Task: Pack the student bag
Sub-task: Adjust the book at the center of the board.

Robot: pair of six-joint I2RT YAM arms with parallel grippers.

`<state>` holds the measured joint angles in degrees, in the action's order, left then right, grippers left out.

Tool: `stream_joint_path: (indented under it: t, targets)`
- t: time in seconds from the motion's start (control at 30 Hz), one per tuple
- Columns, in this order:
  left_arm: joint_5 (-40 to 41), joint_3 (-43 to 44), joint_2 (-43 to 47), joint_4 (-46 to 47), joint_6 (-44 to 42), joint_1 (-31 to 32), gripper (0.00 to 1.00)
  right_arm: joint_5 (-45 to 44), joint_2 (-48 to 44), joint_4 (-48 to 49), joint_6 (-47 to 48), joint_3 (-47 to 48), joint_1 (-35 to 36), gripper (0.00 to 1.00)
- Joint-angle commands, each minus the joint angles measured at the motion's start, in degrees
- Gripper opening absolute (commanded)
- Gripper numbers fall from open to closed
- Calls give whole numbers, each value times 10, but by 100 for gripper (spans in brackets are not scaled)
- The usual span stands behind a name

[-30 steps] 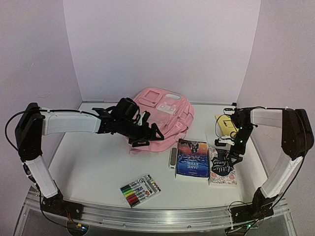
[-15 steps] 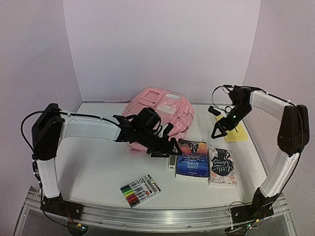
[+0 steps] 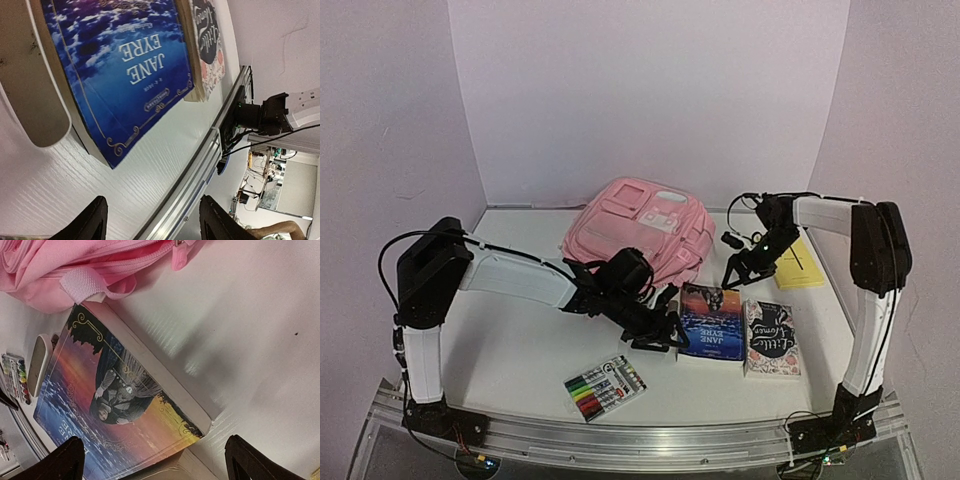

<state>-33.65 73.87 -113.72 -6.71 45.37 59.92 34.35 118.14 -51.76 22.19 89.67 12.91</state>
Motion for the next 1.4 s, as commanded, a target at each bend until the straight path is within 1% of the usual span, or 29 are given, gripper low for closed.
stream_joint_path:
  t: [0.0,0.07,0.17,0.27,0.37,0.53,0.7,0.8,0.9,1.03,1.1,1.2,1.27,1.37]
  targets:
    - [-14,-2,-32,77,45,3,63,11,-54,-18,-6,-43,4,97]
    - [-7,18,-50,71,41,3,64,22,-61,-19,-12,-61,5,96]
    - [0,37,-75,72,47,3,66,27,-42,-18,-13,-69,11,94]
    - [22,30,-77,83,60,1,71,44,-19,-13,-16,-65,21,92]
    - [50,6,-61,101,72,-6,76,61,-2,-2,-28,-53,41,91]
    - [113,-76,9,132,111,-17,75,73,11,22,-51,-44,69,91]
    - [186,-150,126,103,129,-17,75,89,9,45,-81,-46,105,90]
    - [222,-175,177,71,137,-18,76,90,8,74,-112,-48,131,90]
    - [219,-161,194,40,117,-17,76,97,9,109,-150,-52,154,90]
    - [173,-98,162,26,90,-12,75,104,5,128,-184,-54,163,90]
    - [149,-54,125,12,77,-5,74,90,-17,126,-180,-65,159,90]
    - [121,-11,74,-11,56,11,74,77,-52,121,-175,-89,140,90]
    - [106,7,51,-29,53,21,73,74,-72,110,-167,-109,129,91]
    - [96,10,31,-42,59,30,73,71,-94,83,-149,-131,124,90]
